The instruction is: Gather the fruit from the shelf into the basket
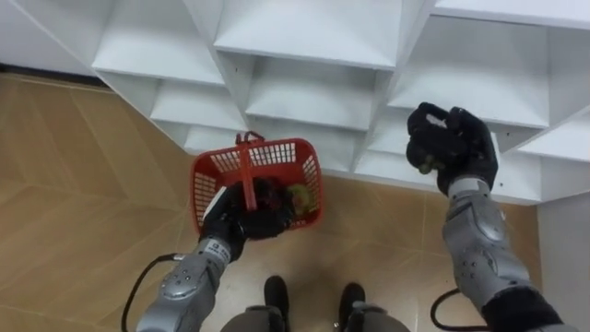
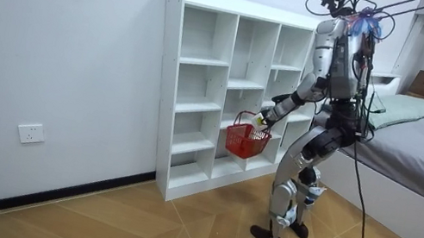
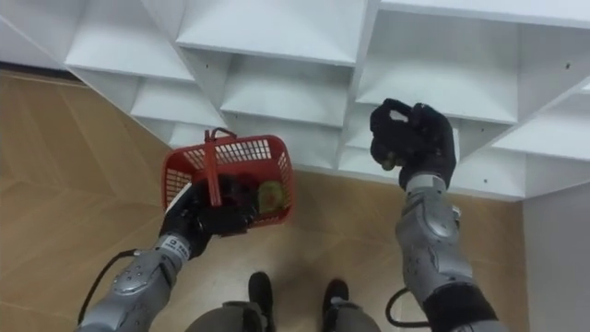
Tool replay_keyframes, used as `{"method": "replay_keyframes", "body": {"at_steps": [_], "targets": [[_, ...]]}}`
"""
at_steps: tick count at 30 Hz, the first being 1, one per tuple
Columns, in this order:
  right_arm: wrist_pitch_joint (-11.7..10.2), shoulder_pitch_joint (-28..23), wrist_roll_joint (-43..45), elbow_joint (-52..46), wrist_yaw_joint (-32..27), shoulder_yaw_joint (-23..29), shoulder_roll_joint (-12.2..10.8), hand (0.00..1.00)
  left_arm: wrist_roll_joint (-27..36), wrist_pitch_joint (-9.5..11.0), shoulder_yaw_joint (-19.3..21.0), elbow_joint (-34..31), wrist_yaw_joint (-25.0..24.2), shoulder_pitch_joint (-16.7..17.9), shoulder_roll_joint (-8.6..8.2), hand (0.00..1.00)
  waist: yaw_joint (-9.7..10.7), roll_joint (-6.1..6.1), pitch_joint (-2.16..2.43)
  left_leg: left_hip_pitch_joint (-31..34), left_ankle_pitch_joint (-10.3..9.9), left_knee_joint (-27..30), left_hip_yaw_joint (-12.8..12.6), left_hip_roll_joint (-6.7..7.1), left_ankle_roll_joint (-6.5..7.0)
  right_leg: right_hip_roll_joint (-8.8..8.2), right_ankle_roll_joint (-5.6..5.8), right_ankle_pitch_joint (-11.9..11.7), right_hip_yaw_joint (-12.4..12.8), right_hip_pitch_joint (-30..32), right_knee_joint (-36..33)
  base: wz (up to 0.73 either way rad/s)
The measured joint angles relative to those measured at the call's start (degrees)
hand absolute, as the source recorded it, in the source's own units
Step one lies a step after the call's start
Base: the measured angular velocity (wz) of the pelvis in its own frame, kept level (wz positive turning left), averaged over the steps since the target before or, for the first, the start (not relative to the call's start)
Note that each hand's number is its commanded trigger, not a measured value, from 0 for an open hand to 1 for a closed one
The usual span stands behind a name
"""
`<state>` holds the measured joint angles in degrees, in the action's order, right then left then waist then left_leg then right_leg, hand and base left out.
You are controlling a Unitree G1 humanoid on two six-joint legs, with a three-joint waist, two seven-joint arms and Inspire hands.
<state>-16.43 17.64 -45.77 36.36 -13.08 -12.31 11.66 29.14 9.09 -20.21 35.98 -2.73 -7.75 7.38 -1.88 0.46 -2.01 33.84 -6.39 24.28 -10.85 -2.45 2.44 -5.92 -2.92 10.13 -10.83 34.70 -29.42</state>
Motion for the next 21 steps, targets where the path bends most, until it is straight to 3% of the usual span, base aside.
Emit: {"method": "replay_keyframes", "body": {"at_steps": [5,13,21], "targets": [[0.3,-0.9,1.5,0.0,1.6,0.0,-2.2,1.0,0.0,0.0,-0.2,0.0,0.0,1.3,-1.55,1.0,0.1,0.4,0.25,-0.6,0.2,-0.6,-0.2,-0.11,-0.03,0.29,0.12,-0.6,0.1,-0.7,1.0,-0.02],[0.3,-0.9,1.5,-1.6,3.4,-1.9,-2.6,1.0,0.0,0.0,-0.4,0.0,-0.2,1.6,-1.96,1.0,0.1,0.4,0.26,-0.6,0.2,-0.6,-0.2,-0.02,-0.02,0.2,0.14,-0.6,0.0,-0.7,1.0,0.0],[0.3,-0.9,1.5,-3.7,5.7,-2.3,-4.5,1.0,0.3,0.0,-0.3,0.0,-0.3,1.6,-2.41,1.0,-0.1,0.41,0.25,-1.2,0.2,-1.0,-0.2,-0.13,-0.02,0.51,0.19,-0.8,0.3,-1.2,1.7,-0.02]]}}
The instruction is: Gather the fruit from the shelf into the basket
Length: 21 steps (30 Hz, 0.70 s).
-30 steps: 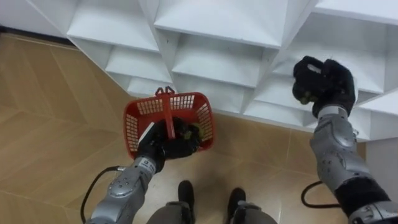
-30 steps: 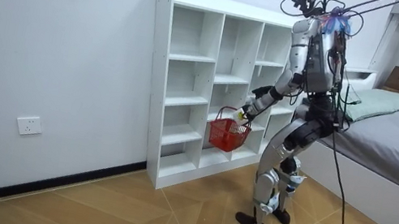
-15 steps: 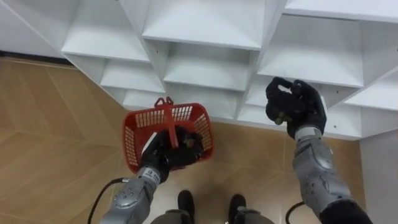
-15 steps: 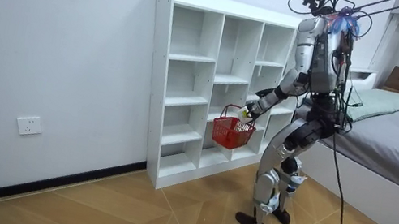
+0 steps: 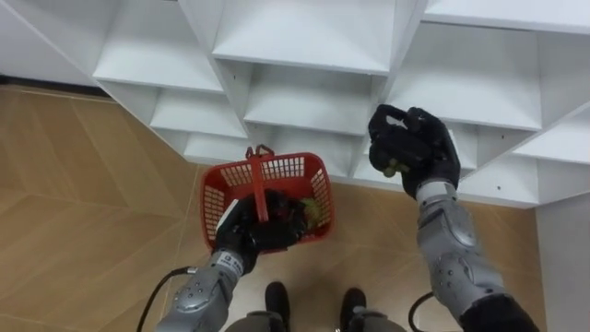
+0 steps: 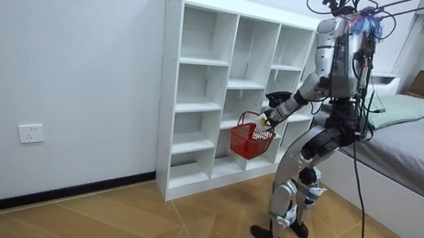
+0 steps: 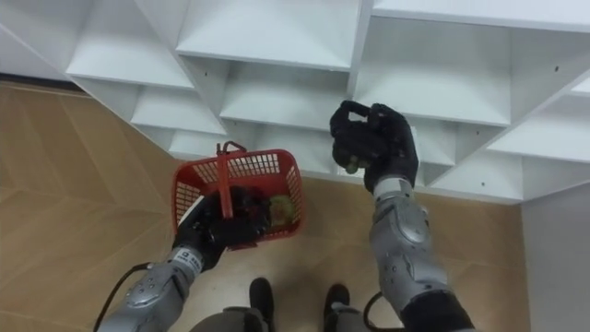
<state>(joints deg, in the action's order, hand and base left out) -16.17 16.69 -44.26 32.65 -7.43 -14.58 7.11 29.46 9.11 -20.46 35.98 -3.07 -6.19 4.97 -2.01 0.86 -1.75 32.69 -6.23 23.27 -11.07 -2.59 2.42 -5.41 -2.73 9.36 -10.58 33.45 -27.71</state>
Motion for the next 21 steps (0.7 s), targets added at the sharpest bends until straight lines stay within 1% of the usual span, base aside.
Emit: {"method": "replay_keyframes", "body": {"at_steps": [3,7,9,12,17,21], "targets": [[0.0,0.0,0.9,0.0,1.6,-0.1,-0.3,1.0,0.0,0.0,0.3,0.0,-0.1,-0.3,0.01,1.0,-0.2,0.0,0.0,-0.3,0.0,-0.2,0.0,0.01,-0.02,0.11,0.03,0.0,0.2,-0.3,0.1,0.0],[0.0,0.0,4.6,-0.1,3.4,-0.1,-1.0,1.0,0.1,0.1,0.9,0.0,-0.4,-0.4,-0.01,1.0,-0.1,0.01,-0.01,-0.4,0.0,-0.4,0.0,-0.01,-0.03,0.23,0.04,0.0,0.4,-0.3,0.2,0.0],[0.2,0.0,4.6,-0.3,4.0,-0.2,-1.2,1.0,0.4,0.1,1.0,-0.1,-0.7,-0.4,-0.02,1.0,-0.1,0.02,-0.01,-0.3,0.0,-0.4,0.0,-0.03,-0.04,0.26,0.04,0.0,0.4,-0.2,0.2,0.0],[1.1,0.0,4.6,-1.9,4.5,-0.5,-1.4,1.0,0.3,0.1,0.8,-0.9,-1.5,-0.4,-0.18,1.0,0.0,0.04,-0.02,0.0,0.0,-0.4,0.0,0.0,-0.04,0.22,0.05,0.0,0.4,0.1,0.1,0.0],[1.3,0.0,4.6,-2.7,5.1,-1.0,-2.1,1.0,0.3,0.1,-0.2,-1.6,-3.4,-0.4,-0.54,1.0,-0.1,0.07,-0.03,0.0,0.0,-0.4,0.0,0.01,-0.04,0.22,0.06,0.0,0.4,0.1,0.1,0.0],[1.3,0.0,4.6,-2.7,5.1,-1.2,-2.1,1.0,0.3,0.1,-0.3,-1.6,-4.6,-0.4,-0.93,1.0,-0.1,0.29,-0.02,0.0,0.0,-0.4,0.0,0.02,-0.04,0.21,0.06,0.0,0.4,0.0,0.1,0.0]]}}
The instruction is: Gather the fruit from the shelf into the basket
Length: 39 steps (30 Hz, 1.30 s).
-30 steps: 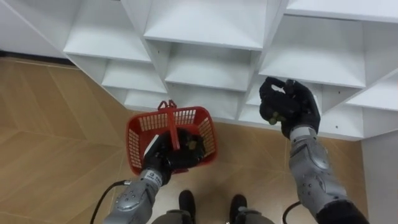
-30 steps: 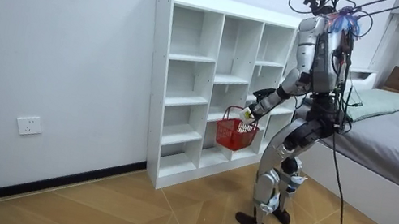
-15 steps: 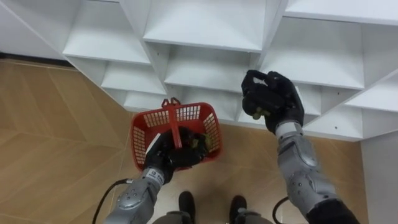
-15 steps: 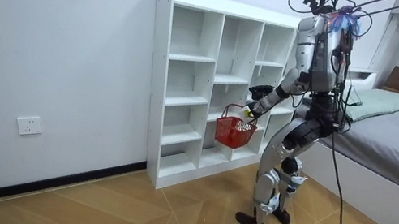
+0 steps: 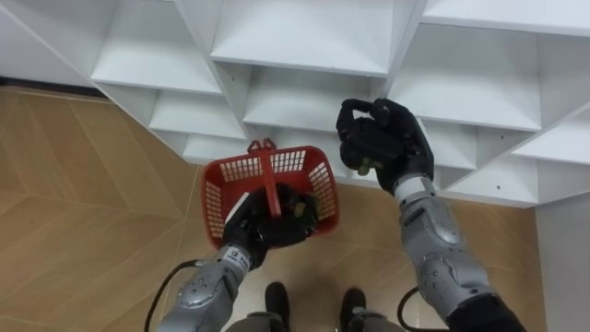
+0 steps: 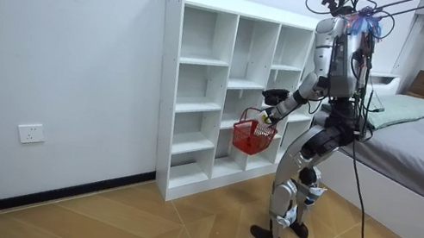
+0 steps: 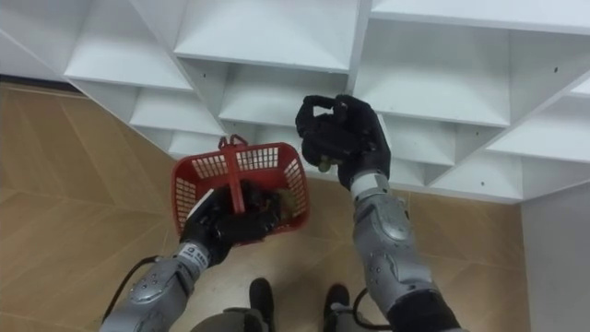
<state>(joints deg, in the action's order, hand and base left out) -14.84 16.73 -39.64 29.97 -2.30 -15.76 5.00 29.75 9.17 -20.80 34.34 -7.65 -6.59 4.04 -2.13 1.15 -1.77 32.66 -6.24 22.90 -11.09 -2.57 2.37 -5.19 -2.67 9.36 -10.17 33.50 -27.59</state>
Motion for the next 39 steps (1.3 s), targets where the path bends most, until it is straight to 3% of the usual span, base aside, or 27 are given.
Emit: {"method": "replay_keyframes", "body": {"at_steps": [13,30,39], "targets": [[0.0,0.0,4.0,-0.2,0.0,-1.0,-0.4,1.0,0.1,0.0,-0.9,0.0,-2.8,0.0,-2.35,1.0,-0.1,0.26,0.0,-0.3,0.0,-0.1,-0.4,-0.03,-0.01,0.05,0.0,0.0,0.4,0.0,-0.1,-0.01],[0.0,-0.5,4.6,0.2,3.4,-3.4,-0.1,1.0,0.2,0.0,-3.8,-0.7,-7.6,-0.3,-2.63,1.0,0.4,0.13,-0.07,-0.3,0.0,0.0,-0.4,0.0,-0.01,-0.07,0.03,0.0,0.3,0.0,-0.2,0.0],[1.2,-1.1,8.6,0.1,4.4,-3.2,0.0,1.0,0.1,0.0,-4.2,-1.4,-8.5,-0.4,-2.36,1.0,0.6,-0.12,-0.23,0.1,0.0,0.2,-0.2,0.03,0.02,-0.17,0.12,0.1,0.0,0.1,-0.2,0.01]]}}
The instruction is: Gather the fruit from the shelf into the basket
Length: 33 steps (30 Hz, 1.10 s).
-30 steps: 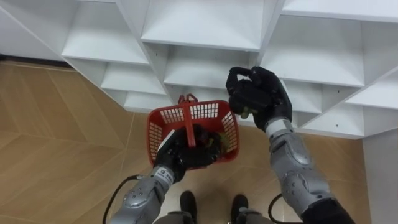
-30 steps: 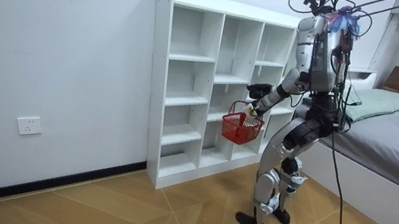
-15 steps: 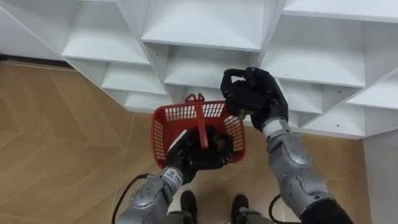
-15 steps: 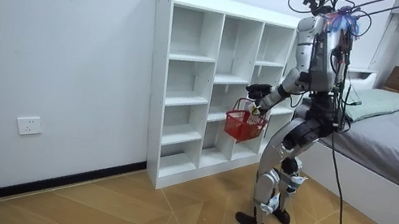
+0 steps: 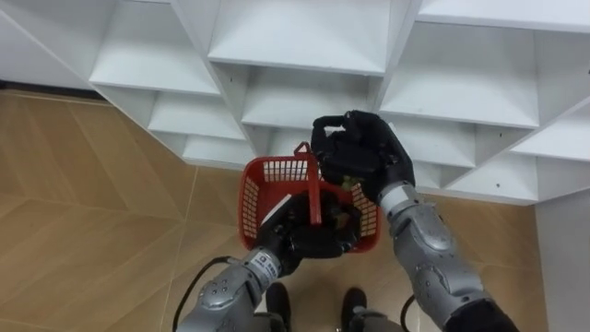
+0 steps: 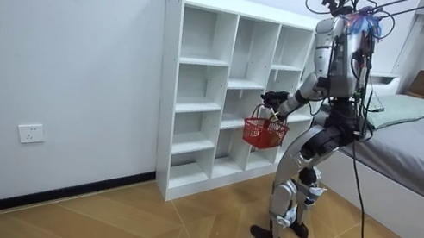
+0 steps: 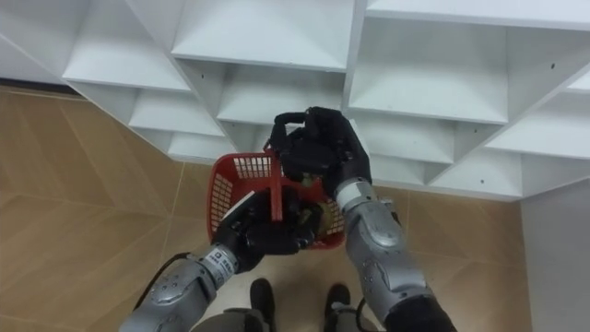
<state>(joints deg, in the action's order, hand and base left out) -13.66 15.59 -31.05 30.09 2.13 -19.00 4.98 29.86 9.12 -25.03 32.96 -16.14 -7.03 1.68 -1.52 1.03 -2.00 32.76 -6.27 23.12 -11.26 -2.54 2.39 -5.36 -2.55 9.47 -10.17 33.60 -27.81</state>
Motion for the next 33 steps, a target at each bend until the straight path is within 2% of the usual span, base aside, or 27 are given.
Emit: {"method": "replay_keyframes", "body": {"at_steps": [12,14,15,16,18,33], "targets": [[-0.1,0.0,2.6,-2.3,0.0,0.3,0.1,1.0,0.0,0.0,0.0,-2.4,-0.4,0.0,0.9,1.0,0.0,0.03,0.02,0.8,-0.1,0.5,0.3,-0.04,0.06,-0.04,0.0,0.0,-0.3,0.5,-0.1,0.01],[-0.1,0.0,2.6,-2.5,0.0,0.3,0.1,0.75,0.0,0.0,0.0,-2.6,-0.4,0.0,0.96,1.0,0.0,0.04,0.03,0.8,-0.1,0.5,0.3,-0.04,0.06,-0.04,0.0,0.0,-0.3,0.5,-0.1,0.0],[-0.1,0.0,2.6,-2.6,0.0,0.3,0.1,0.56,0.0,0.0,0.0,-2.6,-0.4,0.0,0.96,1.0,0.0,0.05,0.04,0.8,-0.1,0.5,0.3,-0.04,0.06,-0.04,0.0,0.0,-0.3,0.5,-0.1,0.0],[-0.1,0.0,2.6,-2.7,0.0,0.3,0.1,0.52,0.0,0.0,0.0,-2.7,-0.4,0.0,0.98,1.0,0.0,0.06,0.04,0.8,-0.1,0.5,0.3,-0.04,0.06,-0.04,0.0,0.0,-0.3,0.5,-0.1,0.0],[-0.1,0.0,2.5,-2.9,0.1,0.3,0.2,0.0,0.0,0.0,0.1,-2.9,-0.4,0.0,0.98,1.0,0.0,0.07,0.04,0.8,-0.1,0.5,0.3,-0.04,0.06,-0.05,0.0,0.0,-0.3,0.5,-0.1,0.0],[-0.1,-0.8,2.6,-4.3,1.8,0.7,0.4,0.0,0.0,0.0,1.9,-5.4,-2.0,0.0,0.9,1.0,-0.1,0.19,0.12,0.7,-0.1,0.5,0.3,-0.08,0.06,-0.03,-0.02,0.0,-0.3,0.4,-0.1,0.0]]}}
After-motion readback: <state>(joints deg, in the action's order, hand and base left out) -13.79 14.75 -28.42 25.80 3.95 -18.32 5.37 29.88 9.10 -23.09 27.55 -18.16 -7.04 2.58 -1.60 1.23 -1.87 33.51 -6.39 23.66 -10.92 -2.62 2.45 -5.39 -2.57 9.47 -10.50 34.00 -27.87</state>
